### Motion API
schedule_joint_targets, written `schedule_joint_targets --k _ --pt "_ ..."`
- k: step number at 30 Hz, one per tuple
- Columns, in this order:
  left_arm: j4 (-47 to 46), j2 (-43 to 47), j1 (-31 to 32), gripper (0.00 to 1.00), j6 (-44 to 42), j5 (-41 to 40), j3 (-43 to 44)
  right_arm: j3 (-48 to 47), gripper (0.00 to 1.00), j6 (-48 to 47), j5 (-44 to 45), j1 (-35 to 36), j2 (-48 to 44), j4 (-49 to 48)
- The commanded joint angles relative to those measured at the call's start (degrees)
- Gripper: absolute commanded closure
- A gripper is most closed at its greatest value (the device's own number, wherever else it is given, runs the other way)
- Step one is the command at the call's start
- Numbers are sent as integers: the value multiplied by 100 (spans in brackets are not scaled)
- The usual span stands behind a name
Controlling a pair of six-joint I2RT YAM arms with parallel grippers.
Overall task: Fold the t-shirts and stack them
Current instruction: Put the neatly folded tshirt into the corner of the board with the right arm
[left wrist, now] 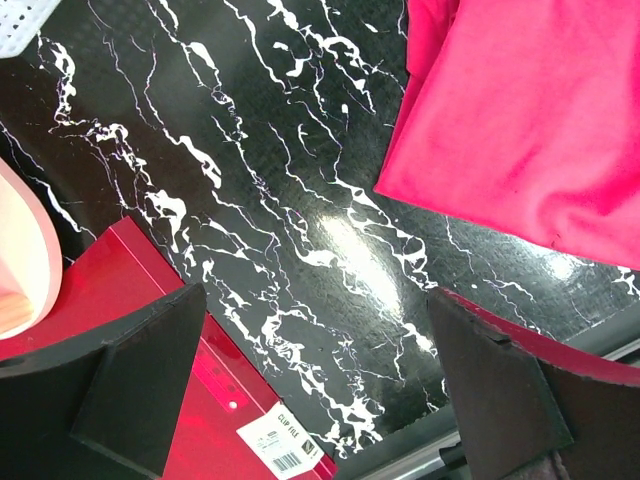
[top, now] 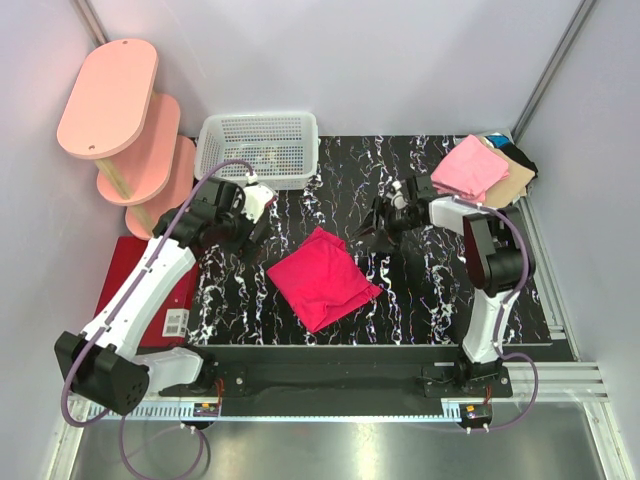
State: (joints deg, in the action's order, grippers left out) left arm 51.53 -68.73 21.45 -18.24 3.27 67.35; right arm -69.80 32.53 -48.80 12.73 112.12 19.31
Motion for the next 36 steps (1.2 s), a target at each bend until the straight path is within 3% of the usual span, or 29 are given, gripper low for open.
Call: schedule_joint_targets --k 1,8,22,25,28,33,36 --pt "146 176 -18 1 -83 200 234 194 19 -265 362 98 389 12" --pt "481 -132 -18 1 -127 728 638 502 19 -239 231 133 557 -383" --pt "657 -123 -10 1 -233 816 779 696 15 -669 -95 1477 1181 -797" --pt "666 -114 -18 1 -224 798 779 766 18 -722 -16 1495 1207 -780" --pt "657 -141 -18 1 -224 824 745 793 27 -749 124 1548 1277 -736" --pt "666 -246 -18 1 -198 816 753 582 30 -854 669 1996 1497 -428" --pt "683 -211 -18 1 -224 746 814 441 38 -854 1047 2241 1638 -297"
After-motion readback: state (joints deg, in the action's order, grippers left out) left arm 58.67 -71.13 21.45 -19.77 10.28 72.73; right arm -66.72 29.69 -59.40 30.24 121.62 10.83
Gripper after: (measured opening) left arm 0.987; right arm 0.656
